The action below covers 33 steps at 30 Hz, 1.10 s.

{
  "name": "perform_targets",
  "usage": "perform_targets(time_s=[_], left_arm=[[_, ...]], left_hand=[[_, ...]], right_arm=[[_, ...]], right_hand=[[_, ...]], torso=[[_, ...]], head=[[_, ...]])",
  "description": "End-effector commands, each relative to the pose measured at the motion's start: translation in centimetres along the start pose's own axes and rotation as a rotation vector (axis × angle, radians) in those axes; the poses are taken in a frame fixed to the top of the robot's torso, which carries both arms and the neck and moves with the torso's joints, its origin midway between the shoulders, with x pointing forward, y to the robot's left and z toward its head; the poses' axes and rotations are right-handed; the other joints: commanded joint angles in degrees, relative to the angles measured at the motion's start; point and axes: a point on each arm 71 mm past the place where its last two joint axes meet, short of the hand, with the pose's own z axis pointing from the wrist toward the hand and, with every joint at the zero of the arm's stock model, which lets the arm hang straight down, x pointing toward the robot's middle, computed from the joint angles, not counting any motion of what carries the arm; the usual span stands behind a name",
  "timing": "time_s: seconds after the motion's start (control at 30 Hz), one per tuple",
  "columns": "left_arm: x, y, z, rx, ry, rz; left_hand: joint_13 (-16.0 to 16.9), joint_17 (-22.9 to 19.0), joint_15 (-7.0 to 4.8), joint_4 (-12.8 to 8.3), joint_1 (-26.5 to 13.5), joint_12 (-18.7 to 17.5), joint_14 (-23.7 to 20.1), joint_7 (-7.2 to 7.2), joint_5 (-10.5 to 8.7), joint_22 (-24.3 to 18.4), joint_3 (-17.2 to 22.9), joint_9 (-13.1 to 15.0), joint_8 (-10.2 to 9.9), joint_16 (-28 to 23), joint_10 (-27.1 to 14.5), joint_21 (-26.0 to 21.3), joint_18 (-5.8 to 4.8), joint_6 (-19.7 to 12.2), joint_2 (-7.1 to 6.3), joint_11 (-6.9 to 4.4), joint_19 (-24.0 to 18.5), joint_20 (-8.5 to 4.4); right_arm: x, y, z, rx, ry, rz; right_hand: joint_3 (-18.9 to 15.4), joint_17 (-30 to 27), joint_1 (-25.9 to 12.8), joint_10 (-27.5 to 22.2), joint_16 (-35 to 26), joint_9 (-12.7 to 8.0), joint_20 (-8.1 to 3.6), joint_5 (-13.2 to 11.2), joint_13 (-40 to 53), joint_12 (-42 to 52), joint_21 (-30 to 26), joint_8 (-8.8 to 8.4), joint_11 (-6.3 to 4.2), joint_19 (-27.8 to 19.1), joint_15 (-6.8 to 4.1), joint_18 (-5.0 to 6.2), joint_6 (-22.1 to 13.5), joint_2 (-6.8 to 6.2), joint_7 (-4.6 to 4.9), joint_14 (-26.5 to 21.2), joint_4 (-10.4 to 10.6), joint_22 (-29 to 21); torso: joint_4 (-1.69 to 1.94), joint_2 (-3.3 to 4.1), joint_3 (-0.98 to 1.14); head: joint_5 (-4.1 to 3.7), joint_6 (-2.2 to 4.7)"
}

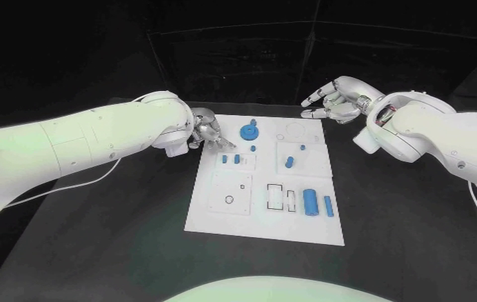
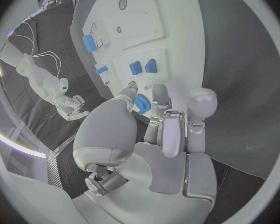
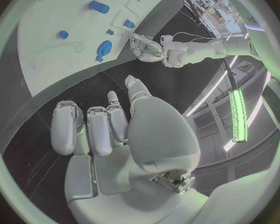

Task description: Assemble the parts on the task board

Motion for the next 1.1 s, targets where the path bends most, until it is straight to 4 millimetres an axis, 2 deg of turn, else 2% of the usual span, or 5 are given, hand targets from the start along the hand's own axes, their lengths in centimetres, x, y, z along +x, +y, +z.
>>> perform_targets(time_s=[0.03,0.27,0.37,0.63,1.1], left_arm=[[-1.1,-2.1,-0.4,0.254,-0.145,-0.108],[-0.8,-5.6,-0.8,0.571,-0.280,-0.076],[-0.4,-6.1,-0.7,0.625,-0.308,0.007],[1.1,-7.0,0.2,0.662,-0.279,0.257],[3.0,-7.9,2.3,0.541,-0.196,0.509]], left_hand=[[-1.1,-4.9,1.09,-0.4,2.2,-1.4,-0.6,1.46,0.22,-10.2,-0.1,-0.4,-0.5,-5.3,-3.6,-8.8,2.01,-3.3,1.02,1.19,-4.4,0.90],[-10.0,-28.0,4.19,-6.9,15.2,-12.9,-13.0,4.73,-0.65,-18.5,5.8,-4.3,-4.5,-23.2,-16.5,-19.6,2.90,-7.8,2.71,4.88,-9.7,4.02],[-12.5,-18.5,4.22,-9.1,17.3,-14.2,-6.5,5.21,-0.93,-18.1,7.7,-6.0,-6.4,-14.7,-13.8,-18.4,3.15,-5.5,1.49,4.91,-6.5,3.95],[-20.3,-25.4,4.80,-10.6,16.2,-23.0,-9.1,5.22,-2.15,-19.0,9.6,-9.8,-11.2,-18.7,-15.9,-19.8,3.01,-2.0,-1.15,5.92,-6.1,4.45],[-28.1,-12.6,3.28,-11.8,14.1,-29.2,1.0,3.52,-6.85,-7.5,8.3,-11.5,-17.6,-6.9,-8.9,-8.2,1.21,4.8,-1.19,4.47,4.9,3.09]], right_arm=[[-0.1,0.0,0.0,0.000,0.001,-0.004],[-0.1,0.0,0.1,-0.002,-0.003,-0.004],[-0.1,0.1,0.1,-0.003,-0.002,-0.004],[0.0,0.2,0.2,-0.006,0.001,-0.006],[0.0,0.3,0.3,-0.012,-0.010,-0.010]], right_hand=[[-0.3,0.0,0.5,-0.5,-0.3,-0.1,-0.15,0.2,0.7,-0.2,-0.2,0.22,-0.04,-0.3,-0.37,0.70,-0.3,0.19,0.12,2.3,0.1,-0.1],[-0.3,-0.1,0.5,-0.5,-0.3,-0.1,-0.15,0.2,0.7,-0.2,-0.2,0.22,-0.03,-0.3,-0.37,0.70,-0.3,0.24,0.12,2.3,0.1,-0.1],[-0.3,0.0,0.5,-0.5,-0.3,-0.1,-0.15,0.2,0.7,-0.2,-0.2,0.23,-0.03,-0.3,-0.37,0.70,-0.3,0.27,0.12,2.3,0.1,-0.1],[-0.3,0.2,0.5,-0.4,-0.1,-0.1,-0.15,0.3,0.8,-0.1,-0.1,0.25,-0.03,-0.2,-0.37,0.65,-0.3,0.35,0.12,2.3,0.1,0.1],[-0.2,0.2,0.5,-0.4,-0.2,-0.1,-0.15,0.3,0.8,-0.1,-0.2,0.27,-0.04,-0.3,-0.38,0.70,-0.3,0.43,0.12,2.3,0.1,-0.1]], torso=[[0.02,0.04,0.06],[-0.13,0.14,-0.09],[-0.23,0.16,-0.09],[-0.09,0.15,-0.07],[-0.30,0.21,-0.07]], head=[[-0.18,0.38],[-0.77,0.83],[-0.89,1.05],[-1.10,1.39],[-1.11,1.07]])
